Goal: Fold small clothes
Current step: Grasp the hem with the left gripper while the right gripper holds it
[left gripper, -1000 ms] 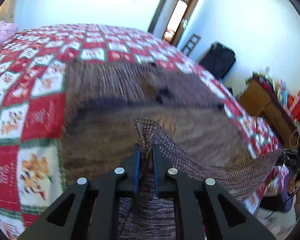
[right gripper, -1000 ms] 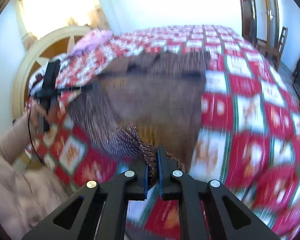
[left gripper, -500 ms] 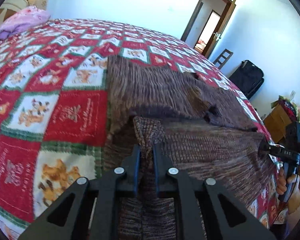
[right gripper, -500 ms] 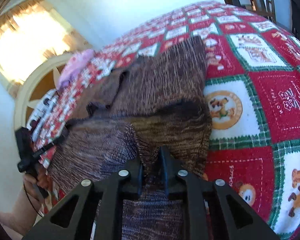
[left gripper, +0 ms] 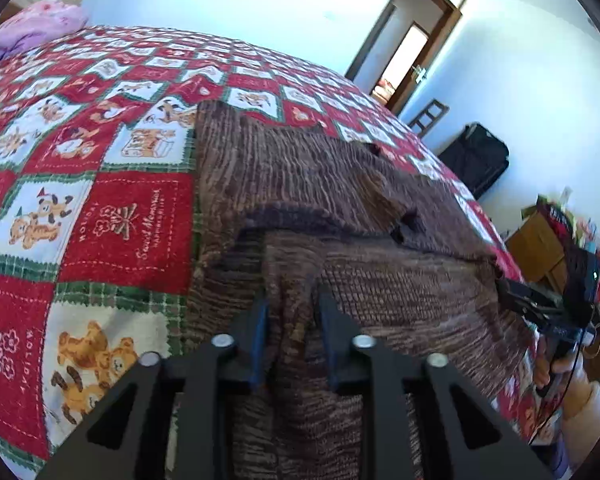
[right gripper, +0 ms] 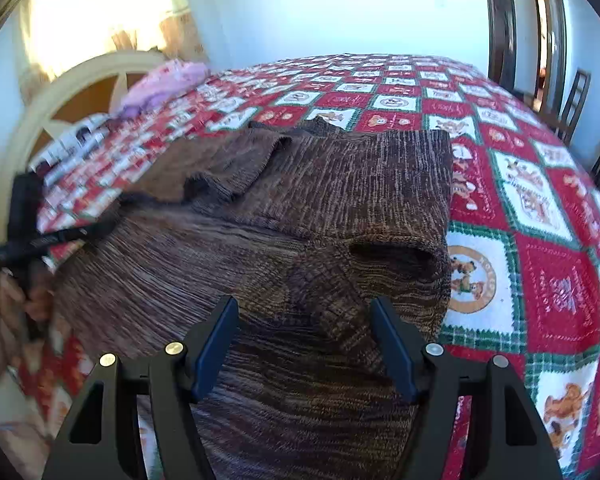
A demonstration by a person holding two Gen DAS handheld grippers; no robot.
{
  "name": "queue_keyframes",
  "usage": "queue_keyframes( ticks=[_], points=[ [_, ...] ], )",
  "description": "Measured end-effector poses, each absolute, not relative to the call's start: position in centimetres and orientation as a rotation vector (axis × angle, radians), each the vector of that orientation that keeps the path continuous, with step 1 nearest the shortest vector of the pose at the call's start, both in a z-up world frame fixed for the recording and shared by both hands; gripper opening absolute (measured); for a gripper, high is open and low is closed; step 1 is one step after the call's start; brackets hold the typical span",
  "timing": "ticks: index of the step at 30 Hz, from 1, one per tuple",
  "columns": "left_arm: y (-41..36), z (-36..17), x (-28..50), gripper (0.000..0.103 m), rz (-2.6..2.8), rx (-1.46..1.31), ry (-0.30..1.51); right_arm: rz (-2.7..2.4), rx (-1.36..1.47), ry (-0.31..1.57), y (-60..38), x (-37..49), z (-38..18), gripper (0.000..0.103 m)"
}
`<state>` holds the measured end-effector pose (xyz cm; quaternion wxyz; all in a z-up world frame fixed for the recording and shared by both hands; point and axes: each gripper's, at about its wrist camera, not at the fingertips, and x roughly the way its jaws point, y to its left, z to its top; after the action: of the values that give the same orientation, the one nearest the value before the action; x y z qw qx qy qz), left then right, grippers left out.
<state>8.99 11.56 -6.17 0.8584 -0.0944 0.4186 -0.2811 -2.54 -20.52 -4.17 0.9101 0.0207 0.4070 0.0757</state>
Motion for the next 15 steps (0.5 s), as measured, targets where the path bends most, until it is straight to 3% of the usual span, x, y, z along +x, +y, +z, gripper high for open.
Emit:
queue_keyframes(
  ticks=[1, 2, 4, 5, 6, 9, 15],
  points=[
    [11.3, -6.0, 8.9, 0.044, -0.605, -0.188, 0.882, 0.136, 0.024, 0.850, -20.4, -2.4, -4.5, 0.040],
    [11.1, -5.9, 8.9, 0.049, -0.615, -0.182, 0.886, 0.129, 0.032, 0.874, -20.5, -2.0, -4.8, 0.026],
    [10.5, -5.7, 9.1, 0.067, -0.629, -0.154, 0.898, 0.120, 0.085, 0.869, -21.3, -2.0, -4.7, 0.016],
    [10.2, -5.6, 9.2, 0.067, -0.621, -0.138, 0.895, 0.115, 0.111, 0.860, -21.6, -2.1, -4.5, 0.012],
    [10.1, -5.7, 9.2, 0.065, -0.607, -0.122, 0.890, 0.099, 0.142, 0.853, -22.1, -2.2, -4.3, 0.007],
    [10.1, -6.2, 9.5, 0.012, -0.569, -0.098, 0.884, 0.072, 0.234, 0.834, -23.2, -2.6, -4.0, 0.006],
    [11.3, -5.7, 8.5, 0.011, -0.550, -0.172, 0.876, 0.070, 0.308, 0.807, -23.5, -3.8, -2.4, 0.006]
  ],
)
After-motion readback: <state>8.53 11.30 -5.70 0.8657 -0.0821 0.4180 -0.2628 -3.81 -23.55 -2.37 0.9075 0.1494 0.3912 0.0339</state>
